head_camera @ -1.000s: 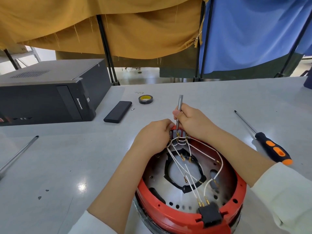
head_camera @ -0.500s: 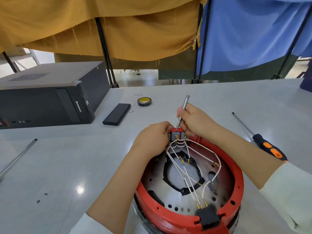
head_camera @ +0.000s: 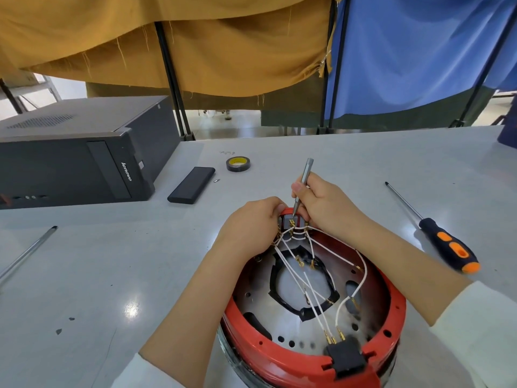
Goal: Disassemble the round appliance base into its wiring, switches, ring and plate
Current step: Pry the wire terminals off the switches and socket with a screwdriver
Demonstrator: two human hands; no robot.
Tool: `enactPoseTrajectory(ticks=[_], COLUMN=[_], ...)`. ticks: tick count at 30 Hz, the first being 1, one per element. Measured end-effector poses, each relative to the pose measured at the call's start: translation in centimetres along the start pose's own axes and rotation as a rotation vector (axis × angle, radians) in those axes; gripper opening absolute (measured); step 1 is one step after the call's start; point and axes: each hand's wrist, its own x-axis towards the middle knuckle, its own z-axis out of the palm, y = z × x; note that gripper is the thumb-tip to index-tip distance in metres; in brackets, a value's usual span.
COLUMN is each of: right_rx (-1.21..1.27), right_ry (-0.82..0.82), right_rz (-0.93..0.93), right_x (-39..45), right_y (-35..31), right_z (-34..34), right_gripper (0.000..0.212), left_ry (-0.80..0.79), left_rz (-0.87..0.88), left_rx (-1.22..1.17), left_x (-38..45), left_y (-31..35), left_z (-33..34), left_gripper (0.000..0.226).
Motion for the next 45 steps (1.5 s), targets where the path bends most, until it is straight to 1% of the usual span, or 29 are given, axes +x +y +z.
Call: enactPoseTrajectory(ticks=[4, 10, 12, 16, 18, 21, 24, 29, 34, 36, 38, 40, 42, 45], right_rx=[-0.039, -0.19, -0.151, 0.071, 0.098, 0.007, -0.025, -0.057, -0.175, -0.237, -0.268, -0.172, -0.064, 0.005], right_ry=[-0.008, -0.133, -0.14, -0.017, 0.008, 0.011, 0.015, 0.001, -0.087, -0.143, -0.164, -0.135, -0.069, -0.018], right_rz=[0.079, 0.177, 0.187, 0.125, 0.091, 0.039, 0.028, 0.071, 0.144, 0.164, 0.162, 0.155, 0.137, 0.118], right_x=[1.1, 2.8, 2.7, 1.3, 0.9, 0.8, 0.8, 1.4, 2.5, 2.7, 2.8, 2.4, 1.9, 1.6], right_y=[-0.2, -1.3, -1.1, 0.1, 0.3, 0.2, 0.3, 0.0, -0.7, -1.2, -1.3, -1.0, -0.4, -0.1], right_z=[0.1, 0.3, 0.2, -0.1, 0.0, 0.1, 0.1, 0.3, 0.1, 0.2, 0.3, 0.3, 0.3, 0.3], right_gripper=[0.027, 0.029, 0.029, 0.026, 0.025, 0.025, 0.025, 0.026, 0.027, 0.029, 0.03, 0.03, 0.03, 0.03], left_ry=[0.003, -0.002, -0.003, 0.002, -0.001, -0.002, -0.001, -0.003, 0.001, 0.0, -0.001, -0.001, 0.003, 0.004], left_rz=[0.003, 0.001, 0.002, -0.001, -0.004, -0.003, 0.001, 0.002, -0.003, 0.005, 0.006, -0.002, -0.007, -0.011], left_rx=[0.008, 0.024, 0.014, -0.003, -0.007, 0.005, 0.016, 0.022, 0.023, 0.035, 0.041, 0.025, 0.015, 0.012], left_x=[-0.1, -0.1, -0.1, -0.1, -0.2, -0.3, -0.3, -0.1, -0.1, -0.1, 0.0, 0.0, 0.0, -0.1], left_y=[0.2, 0.2, 0.2, 0.2, 0.2, 0.3, 0.3, 0.2, 0.2, 0.2, 0.2, 0.1, 0.1, 0.2], left_z=[-0.1, -0.1, -0.1, -0.2, -0.2, -0.2, -0.2, -0.1, -0.1, 0.0, 0.0, 0.0, 0.0, 0.0], left_gripper=[0.03, 0.024, 0.024, 0.027, 0.028, 0.028, 0.029, 0.028, 0.024, 0.026, 0.028, 0.027, 0.026, 0.025])
